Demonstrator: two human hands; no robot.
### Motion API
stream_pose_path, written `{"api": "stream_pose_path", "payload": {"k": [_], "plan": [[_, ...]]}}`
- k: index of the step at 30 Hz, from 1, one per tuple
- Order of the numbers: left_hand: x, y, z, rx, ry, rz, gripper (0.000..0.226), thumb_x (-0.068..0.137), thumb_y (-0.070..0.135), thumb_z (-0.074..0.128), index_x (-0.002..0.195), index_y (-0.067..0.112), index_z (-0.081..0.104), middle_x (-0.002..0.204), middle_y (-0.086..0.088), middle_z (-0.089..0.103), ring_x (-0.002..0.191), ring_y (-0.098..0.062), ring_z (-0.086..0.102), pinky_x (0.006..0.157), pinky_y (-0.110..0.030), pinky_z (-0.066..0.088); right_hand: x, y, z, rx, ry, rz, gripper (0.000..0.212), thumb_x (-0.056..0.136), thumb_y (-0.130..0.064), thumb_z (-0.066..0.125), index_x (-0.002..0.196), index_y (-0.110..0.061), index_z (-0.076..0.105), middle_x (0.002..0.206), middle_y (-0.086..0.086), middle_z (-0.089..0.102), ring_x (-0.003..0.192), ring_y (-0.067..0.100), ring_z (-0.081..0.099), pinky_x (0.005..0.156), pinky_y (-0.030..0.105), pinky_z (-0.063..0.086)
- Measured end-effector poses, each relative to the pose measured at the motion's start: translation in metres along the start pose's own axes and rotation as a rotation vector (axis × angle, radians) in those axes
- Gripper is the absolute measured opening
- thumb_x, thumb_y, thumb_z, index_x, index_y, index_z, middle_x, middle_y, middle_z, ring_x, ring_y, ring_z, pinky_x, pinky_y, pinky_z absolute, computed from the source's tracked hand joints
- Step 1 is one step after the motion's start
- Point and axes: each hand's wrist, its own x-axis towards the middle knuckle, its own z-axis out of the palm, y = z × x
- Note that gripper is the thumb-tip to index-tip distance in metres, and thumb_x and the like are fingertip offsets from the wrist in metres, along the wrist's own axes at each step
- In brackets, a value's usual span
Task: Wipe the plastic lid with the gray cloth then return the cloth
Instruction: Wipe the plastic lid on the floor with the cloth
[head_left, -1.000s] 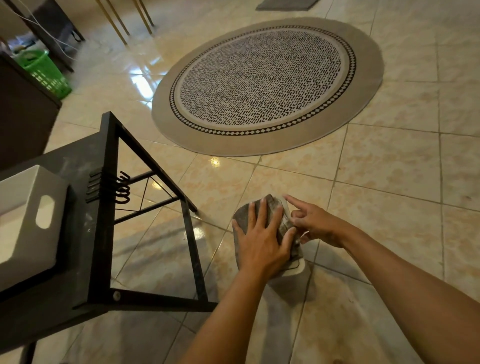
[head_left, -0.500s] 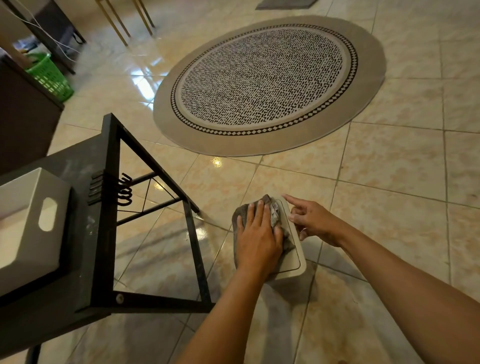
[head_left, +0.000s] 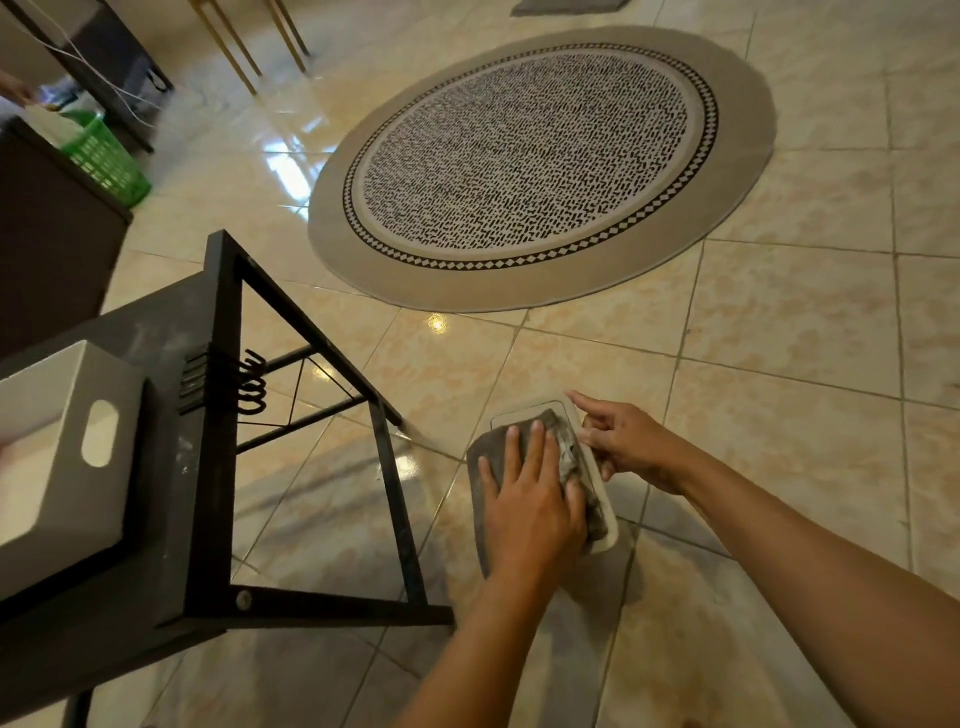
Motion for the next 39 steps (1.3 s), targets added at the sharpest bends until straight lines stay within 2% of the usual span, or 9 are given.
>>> {"api": "stream_pose_path", "payload": {"k": [5,9,13,18,22,25,30,35,39], "plan": [[0.046,-0.006,-0.005,0.023,-0.015,-0.007,0.060,0.101,0.044,0.020,0.155,0.021,0.003,0.163,0.002,-0.002,0.146,-0.018,-0.015,0.119,-0.052,-0.004,-0.001,-0.002,0.001,0.011,0.004,0.007,0.058,0.099,-0.002,0.048,0.152,-0.021,0.031,0.074,0.007,0.054,0.051,0.008,0.053,0.049,0.021,0.051],[0.010,-0.005,-0.004,0.009,-0.006,-0.041,0.061,0.099,0.045,0.016,0.154,0.023,0.000,0.162,0.003,-0.005,0.146,-0.019,-0.018,0.119,-0.051,-0.003,-0.001,-0.004,0.001,0.006,0.010,0.015,0.059,0.099,-0.001,0.048,0.152,-0.021,0.030,0.076,0.008,0.047,0.052,0.009,0.050,0.050,0.021,0.052],[0.018,0.003,0.001,0.032,0.006,0.015,0.061,0.100,0.044,0.019,0.155,0.022,0.002,0.162,0.002,-0.004,0.146,-0.020,-0.017,0.117,-0.050,-0.009,0.001,-0.007,0.002,-0.020,0.000,0.016,0.057,0.100,-0.001,0.046,0.151,-0.021,0.032,0.073,0.002,0.055,0.048,0.007,0.053,0.050,0.024,0.051],[0.014,-0.005,-0.005,-0.011,-0.024,-0.062,0.061,0.100,0.044,0.018,0.154,0.023,-0.001,0.163,0.003,-0.005,0.146,-0.019,-0.018,0.119,-0.053,-0.002,0.000,-0.008,0.001,-0.021,0.008,0.028,0.059,0.099,-0.001,0.047,0.152,-0.021,0.031,0.074,0.005,0.048,0.050,0.009,0.050,0.049,0.022,0.051],[-0.043,0.017,0.001,-0.019,-0.008,-0.004,0.063,0.097,0.046,0.016,0.154,0.024,0.003,0.161,0.006,-0.007,0.145,-0.018,-0.022,0.117,-0.049,-0.010,0.003,-0.003,0.001,-0.031,0.011,0.019,0.059,0.099,0.000,0.048,0.152,-0.020,0.030,0.071,0.003,0.044,0.049,0.007,0.046,0.048,0.021,0.048],[-0.037,0.028,0.010,0.033,-0.013,0.053,0.063,0.098,0.047,0.014,0.155,0.022,0.004,0.161,0.004,-0.006,0.146,-0.020,-0.020,0.116,-0.048,-0.010,0.005,-0.001,0.001,-0.046,0.019,0.009,0.059,0.099,-0.001,0.047,0.152,-0.021,0.031,0.073,0.003,0.039,0.056,0.010,0.040,0.053,0.026,0.041],[-0.033,0.007,0.006,0.043,0.041,-0.059,0.061,0.098,0.046,0.016,0.153,0.022,0.006,0.161,0.001,0.002,0.147,-0.022,-0.013,0.119,-0.050,-0.002,0.002,0.000,0.000,-0.010,0.012,0.008,0.060,0.098,-0.001,0.049,0.152,-0.018,0.030,0.076,0.006,0.043,0.056,0.012,0.051,0.050,0.022,0.052],[-0.047,0.028,0.012,0.018,0.027,0.056,0.061,0.099,0.045,0.019,0.154,0.021,0.012,0.161,0.001,0.003,0.147,-0.024,-0.012,0.117,-0.048,-0.006,0.007,0.002,-0.002,-0.033,0.014,-0.008,0.059,0.098,-0.002,0.049,0.152,-0.019,0.031,0.082,0.010,0.041,0.058,0.010,0.044,0.051,0.020,0.047],[-0.049,0.012,0.009,0.038,0.039,0.012,0.060,0.099,0.044,0.018,0.154,0.022,0.011,0.162,0.003,0.004,0.147,-0.020,-0.012,0.120,-0.048,-0.003,0.007,0.003,0.000,-0.018,0.012,0.004,0.060,0.098,-0.001,0.049,0.152,-0.017,0.028,0.081,0.011,0.045,0.057,0.011,0.052,0.050,0.020,0.052]]}}
